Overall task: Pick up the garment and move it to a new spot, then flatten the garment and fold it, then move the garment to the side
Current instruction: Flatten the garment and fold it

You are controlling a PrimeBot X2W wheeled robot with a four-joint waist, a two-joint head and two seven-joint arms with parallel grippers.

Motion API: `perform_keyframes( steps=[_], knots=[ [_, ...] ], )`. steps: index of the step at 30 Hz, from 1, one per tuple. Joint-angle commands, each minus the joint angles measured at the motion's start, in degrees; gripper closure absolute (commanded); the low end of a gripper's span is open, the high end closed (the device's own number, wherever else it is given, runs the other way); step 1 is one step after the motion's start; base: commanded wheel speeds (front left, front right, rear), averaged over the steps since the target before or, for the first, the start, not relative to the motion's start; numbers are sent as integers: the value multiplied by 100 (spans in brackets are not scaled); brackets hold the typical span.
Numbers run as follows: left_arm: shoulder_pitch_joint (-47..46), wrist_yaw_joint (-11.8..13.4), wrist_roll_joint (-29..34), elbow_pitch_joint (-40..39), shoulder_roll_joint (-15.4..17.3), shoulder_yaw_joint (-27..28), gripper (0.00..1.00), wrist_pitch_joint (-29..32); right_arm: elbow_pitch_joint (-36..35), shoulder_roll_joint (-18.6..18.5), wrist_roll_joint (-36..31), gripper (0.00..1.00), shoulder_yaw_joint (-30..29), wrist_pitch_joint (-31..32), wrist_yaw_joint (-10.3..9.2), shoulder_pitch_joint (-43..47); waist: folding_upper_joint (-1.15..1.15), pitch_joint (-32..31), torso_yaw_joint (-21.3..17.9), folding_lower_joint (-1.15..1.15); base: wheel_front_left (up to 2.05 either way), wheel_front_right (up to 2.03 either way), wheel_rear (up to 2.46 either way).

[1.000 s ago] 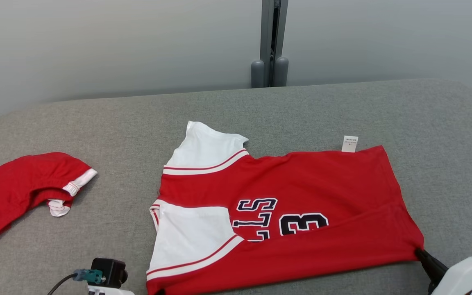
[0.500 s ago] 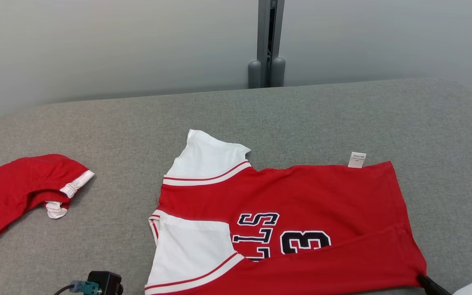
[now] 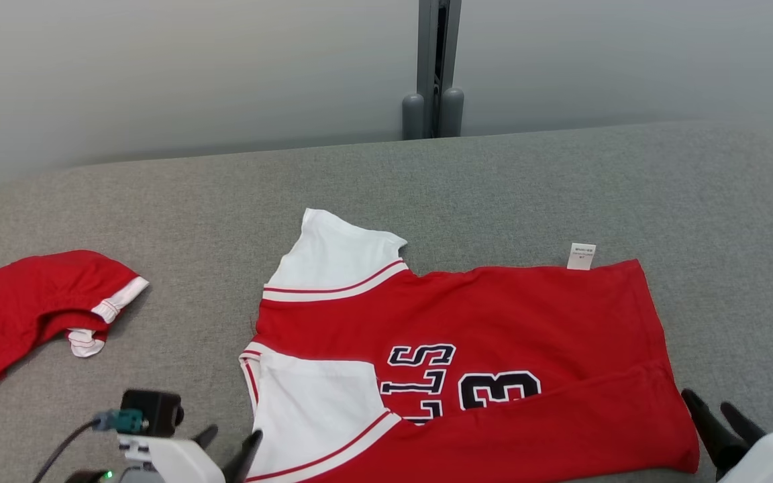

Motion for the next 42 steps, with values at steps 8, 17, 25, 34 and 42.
perform_keyframes(
  steps=[8,17,25,34,42],
  knots=[
    [-1406,-265,592,283,41,221,0,-114,-146,-37,-372,0,90,-271,1,-1095,0,447,-194,0,0,0,0],
    [-3234,-810,1151,1544,-472,162,0,-137,638,-228,-655,0,368,-485,1,-2736,0,1405,-329,0,0,0,0],
    [-4219,-1172,1336,2438,-780,136,0,-154,1340,-233,-786,0,662,-483,1,-3601,0,2075,-493,0,0,0,0],
    [-4968,-1457,1415,3077,-1032,-7,0,119,2247,-196,-637,0,1015,-324,1,-4367,0,2463,-566,0,0,0,0],
    [-5288,-1644,1312,3734,-1373,-68,0,186,2636,-145,-470,0,1330,-234,1,-4435,0,2516,-628,0,0,0,0]
  ],
)
